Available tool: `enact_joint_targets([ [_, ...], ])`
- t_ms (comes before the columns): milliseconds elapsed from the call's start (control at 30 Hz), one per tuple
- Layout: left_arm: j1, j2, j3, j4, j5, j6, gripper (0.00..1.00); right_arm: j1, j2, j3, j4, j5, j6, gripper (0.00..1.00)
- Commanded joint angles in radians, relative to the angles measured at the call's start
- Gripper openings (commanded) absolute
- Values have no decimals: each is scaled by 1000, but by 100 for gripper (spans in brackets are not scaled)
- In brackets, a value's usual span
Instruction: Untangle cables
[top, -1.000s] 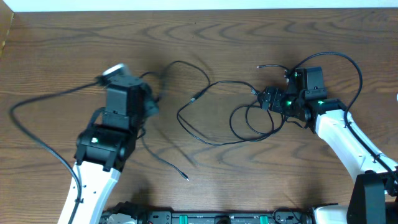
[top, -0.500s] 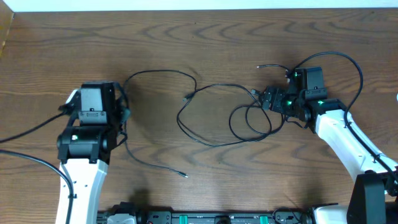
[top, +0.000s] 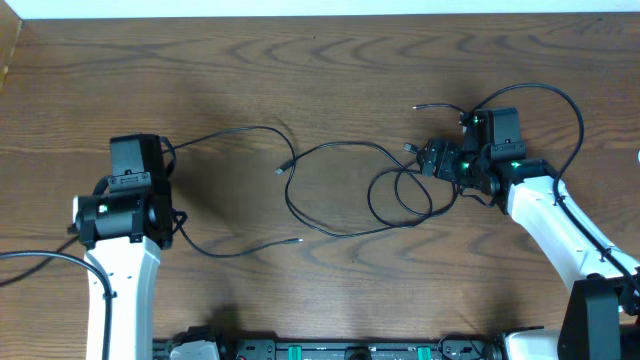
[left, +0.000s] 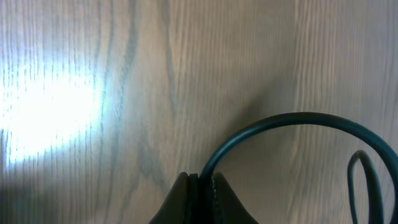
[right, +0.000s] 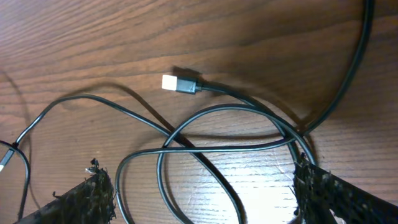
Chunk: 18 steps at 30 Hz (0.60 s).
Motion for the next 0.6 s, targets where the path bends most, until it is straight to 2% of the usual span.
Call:
enact_joint_targets([
  [0, 8, 5, 5, 269, 254, 596, 7, 8, -3, -5, -4, 34, 10, 90],
  [100, 8, 5, 5, 413, 864, 1225, 8, 8, -3, -5, -3, 35, 10, 90],
  [167, 8, 5, 5, 377, 1200, 1559, 7, 8, -3, -5, -4, 38, 10, 90],
  [200, 8, 5, 5, 349, 1269, 1645, 8, 8, -3, -5, -4, 38, 10, 90],
  [233, 8, 5, 5, 317, 1305, 1706, 8, 8, -3, -5, -4, 38, 11, 90],
  [367, 8, 6, 5, 209, 1270, 1825, 7, 8, -3, -5, -6, 38, 11, 90],
  [433, 7, 12, 5, 173, 1190, 1828, 7, 8, -3, -5, -5, 38, 11, 90],
  [567, -21, 51, 3, 142, 1182, 1830, 8, 8, -3, -5, -4, 38, 11, 90],
])
